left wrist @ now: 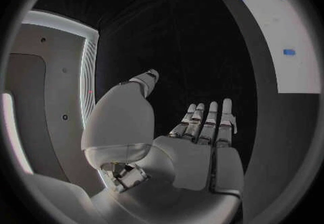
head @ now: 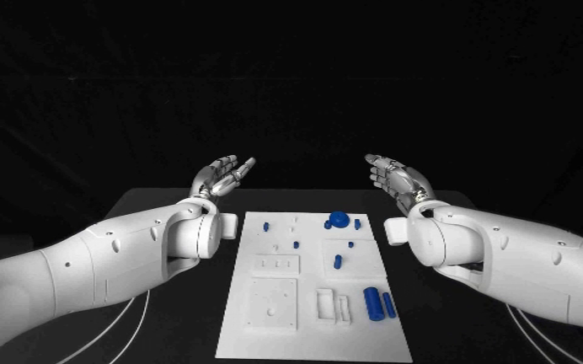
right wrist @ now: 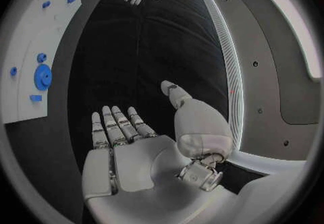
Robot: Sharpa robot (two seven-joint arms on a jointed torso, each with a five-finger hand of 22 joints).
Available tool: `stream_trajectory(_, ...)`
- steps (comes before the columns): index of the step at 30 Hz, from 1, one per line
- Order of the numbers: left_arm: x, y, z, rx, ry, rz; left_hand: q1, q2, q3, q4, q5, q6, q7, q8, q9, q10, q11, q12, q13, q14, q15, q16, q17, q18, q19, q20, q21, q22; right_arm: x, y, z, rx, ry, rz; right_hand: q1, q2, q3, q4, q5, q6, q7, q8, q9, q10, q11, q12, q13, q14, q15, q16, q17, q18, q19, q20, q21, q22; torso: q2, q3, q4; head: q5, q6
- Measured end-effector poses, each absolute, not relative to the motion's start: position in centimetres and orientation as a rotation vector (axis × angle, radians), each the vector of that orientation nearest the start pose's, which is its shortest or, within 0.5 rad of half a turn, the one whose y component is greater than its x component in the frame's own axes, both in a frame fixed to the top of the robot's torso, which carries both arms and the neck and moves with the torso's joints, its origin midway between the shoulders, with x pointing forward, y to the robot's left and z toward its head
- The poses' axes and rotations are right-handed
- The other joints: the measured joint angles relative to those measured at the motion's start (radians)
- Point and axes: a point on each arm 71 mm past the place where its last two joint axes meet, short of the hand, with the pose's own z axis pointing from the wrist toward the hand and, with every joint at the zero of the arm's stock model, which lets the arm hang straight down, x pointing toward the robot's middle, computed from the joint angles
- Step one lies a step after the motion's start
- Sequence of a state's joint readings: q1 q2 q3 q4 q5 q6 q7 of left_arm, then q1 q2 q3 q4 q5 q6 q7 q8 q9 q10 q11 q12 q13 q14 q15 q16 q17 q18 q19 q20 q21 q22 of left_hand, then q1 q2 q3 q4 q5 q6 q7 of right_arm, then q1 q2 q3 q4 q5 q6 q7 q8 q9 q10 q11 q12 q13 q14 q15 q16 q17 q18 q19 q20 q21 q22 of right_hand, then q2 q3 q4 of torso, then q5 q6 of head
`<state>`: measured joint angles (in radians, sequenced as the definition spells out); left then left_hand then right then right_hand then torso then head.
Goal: Assemble the parts on the task board
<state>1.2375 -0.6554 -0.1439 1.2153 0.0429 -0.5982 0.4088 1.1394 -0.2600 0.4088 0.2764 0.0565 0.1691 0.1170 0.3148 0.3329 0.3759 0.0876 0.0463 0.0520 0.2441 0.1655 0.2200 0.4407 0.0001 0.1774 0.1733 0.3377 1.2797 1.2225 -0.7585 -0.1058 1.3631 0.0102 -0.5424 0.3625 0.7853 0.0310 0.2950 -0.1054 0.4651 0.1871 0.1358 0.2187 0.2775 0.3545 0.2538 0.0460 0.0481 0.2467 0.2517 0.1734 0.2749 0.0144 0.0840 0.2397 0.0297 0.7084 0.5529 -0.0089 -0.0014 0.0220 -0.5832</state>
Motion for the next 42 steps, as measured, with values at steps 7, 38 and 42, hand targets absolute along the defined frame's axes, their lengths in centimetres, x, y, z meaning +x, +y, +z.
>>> stream_trajectory(7, 56.2, 23.6, -20.1, -1.177, 1.310, -1.136, 0.042, -0.011, 0.016, 0.008, 0.001, 0.010, 0.003, 0.011, 0.015, 0.014, 0.003, 0.004, 0.003, 0.007, 0.007, 0.012, 0.018, 0.000, 0.009, 0.009, 0.014, 0.028, 54.0, -24.7, -18.9, 1.180, 1.462, 1.239, 0.028, -0.006, 0.011, -0.030, 0.004, 0.011, 0.001, 0.012, 0.014, 0.028, 0.006, 0.004, 0.003, 0.011, 0.011, 0.015, 0.017, 0.000, 0.000, 0.000, 0.004, 0.020, 0.000, 0.0000, 0.0000, 0.000, 0.000)
stream_trajectory(38, 53.0, 23.4, -18.6, -0.954, 1.590, -1.308, 0.151, 0.197, 0.014, -0.390, 0.043, 0.736, -0.017, 0.207, 0.248, 0.850, -0.079, 0.488, 0.337, 0.852, -0.192, 0.568, 0.290, 0.114, 0.717, -0.224, 0.293, 0.028, 55.8, -25.0, -17.4, 0.343, 1.673, 0.883, 0.346, -0.124, 0.368, -0.183, -0.287, 0.637, 0.031, 0.230, 0.203, 0.899, -0.185, 0.209, 0.186, 0.928, -0.243, 0.412, 0.339, 0.242, 0.883, -0.073, 0.197, 0.509, 0.008, -0.0012, -0.0023, 0.009, 0.009)
stream_trajectory(42, 51.9, 23.3, -17.8, -0.918, 1.619, -1.355, 0.081, 0.173, 0.036, -0.399, 0.035, 0.701, 0.009, 0.155, 0.249, 0.810, -0.060, 0.452, 0.334, 0.857, -0.197, 0.581, 0.292, 0.099, 0.725, -0.244, 0.301, 0.028, 55.9, -23.8, -16.5, 0.190, 1.672, 0.841, 0.350, -0.128, 0.351, -0.185, -0.291, 0.663, 0.020, 0.217, 0.205, 0.933, -0.200, 0.209, 0.219, 1.016, -0.293, 0.474, 0.394, 0.242, 1.009, -0.125, 0.244, 0.514, 0.019, -0.0027, -0.0057, 0.009, 0.014)
